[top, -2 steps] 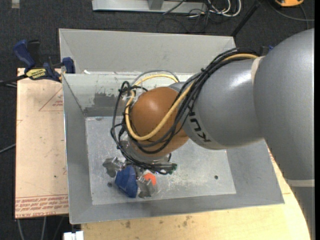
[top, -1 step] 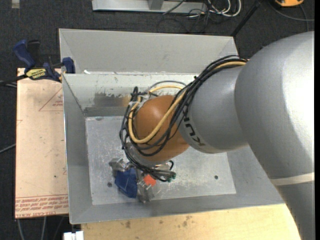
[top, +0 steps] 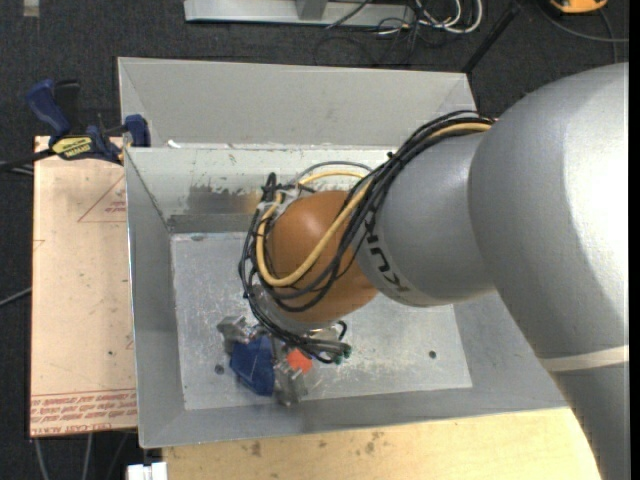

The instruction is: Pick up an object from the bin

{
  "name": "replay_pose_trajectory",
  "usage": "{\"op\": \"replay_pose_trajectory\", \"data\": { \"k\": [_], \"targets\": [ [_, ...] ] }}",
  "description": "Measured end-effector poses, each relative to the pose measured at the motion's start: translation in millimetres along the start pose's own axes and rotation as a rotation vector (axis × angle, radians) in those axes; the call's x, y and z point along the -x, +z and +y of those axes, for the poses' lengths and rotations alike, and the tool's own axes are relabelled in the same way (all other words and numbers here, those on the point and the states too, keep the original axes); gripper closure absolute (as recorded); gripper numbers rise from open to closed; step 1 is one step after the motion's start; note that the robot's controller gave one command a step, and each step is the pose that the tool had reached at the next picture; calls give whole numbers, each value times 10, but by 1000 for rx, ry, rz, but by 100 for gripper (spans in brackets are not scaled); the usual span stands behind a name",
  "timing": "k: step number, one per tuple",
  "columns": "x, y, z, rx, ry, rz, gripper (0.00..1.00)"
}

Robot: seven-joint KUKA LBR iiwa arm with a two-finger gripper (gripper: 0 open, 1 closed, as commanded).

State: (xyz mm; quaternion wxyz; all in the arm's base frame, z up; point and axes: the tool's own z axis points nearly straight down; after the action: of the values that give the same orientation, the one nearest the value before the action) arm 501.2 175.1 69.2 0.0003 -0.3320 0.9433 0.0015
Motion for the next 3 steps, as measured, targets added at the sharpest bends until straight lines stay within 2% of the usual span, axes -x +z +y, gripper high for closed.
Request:
{"op": "replay_pose_trajectory", "data": {
  "k": [1, 2, 3],
  "targets": [
    [4, -9, -2, 0, 0, 0, 100],
    [12, -138, -4, -2, 3, -2, 100],
    [33, -857, -3, -4, 5, -7, 100]
  ]
}}
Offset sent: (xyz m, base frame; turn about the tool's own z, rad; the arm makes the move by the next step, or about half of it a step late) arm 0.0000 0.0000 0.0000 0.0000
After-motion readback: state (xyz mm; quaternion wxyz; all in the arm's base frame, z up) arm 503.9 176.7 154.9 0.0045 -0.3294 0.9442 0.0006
